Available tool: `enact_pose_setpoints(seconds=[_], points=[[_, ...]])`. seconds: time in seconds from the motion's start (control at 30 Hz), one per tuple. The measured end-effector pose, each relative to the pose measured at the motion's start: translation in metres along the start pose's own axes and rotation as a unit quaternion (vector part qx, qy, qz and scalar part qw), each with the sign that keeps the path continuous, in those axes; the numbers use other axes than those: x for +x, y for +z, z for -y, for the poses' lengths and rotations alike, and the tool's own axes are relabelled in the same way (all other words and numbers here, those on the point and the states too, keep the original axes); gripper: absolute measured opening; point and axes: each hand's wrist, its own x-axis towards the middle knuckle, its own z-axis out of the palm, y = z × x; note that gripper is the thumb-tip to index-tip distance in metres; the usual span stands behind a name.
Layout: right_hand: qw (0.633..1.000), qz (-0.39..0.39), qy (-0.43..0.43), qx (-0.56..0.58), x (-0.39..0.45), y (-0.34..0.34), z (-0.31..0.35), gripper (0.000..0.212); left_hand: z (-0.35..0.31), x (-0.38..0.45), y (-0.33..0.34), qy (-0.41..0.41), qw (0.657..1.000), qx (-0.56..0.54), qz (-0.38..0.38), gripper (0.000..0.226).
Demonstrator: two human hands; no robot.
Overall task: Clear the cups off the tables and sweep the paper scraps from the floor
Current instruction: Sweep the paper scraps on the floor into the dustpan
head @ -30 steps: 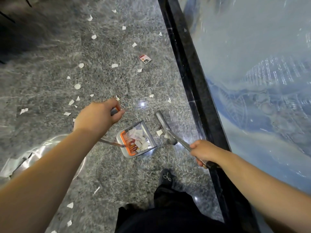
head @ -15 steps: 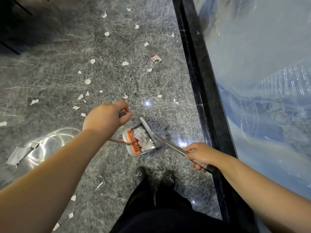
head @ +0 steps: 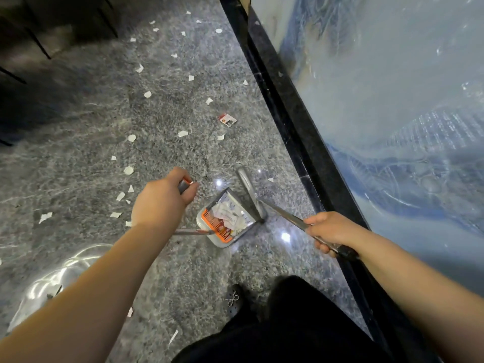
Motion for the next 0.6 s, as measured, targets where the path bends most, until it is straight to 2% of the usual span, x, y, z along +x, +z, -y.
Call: enact_pose_setpoints(seconds=[0.23,0.37,0.47,0.6], points=[[0.999,-0.031,-0.01,0.041,0.042,-0.037,0.035,0.045,-0.013,0.073,-0.008,0.015,1.0,0.015,-0.009,0.018],[0.999,-0.046,0.0,0.012,0.088,-0.069,0.06,0.033,-0.022,0.115,-0.005,-0.006,1.0,0.016,0.002,0.018],[0.999,-0.043,0.013,-0.027,0.118,-0.093,0.084,0.032,-0.028,0.145,0.001,-0.009,1.0,0.007,-0.003,0.019],[0.995,-0.008,0.046,-0.091,0.144,-0.113,0.123,0.009,-0.033,0.18,0.005,-0.028,0.999,0.024,0.006,0.019]])
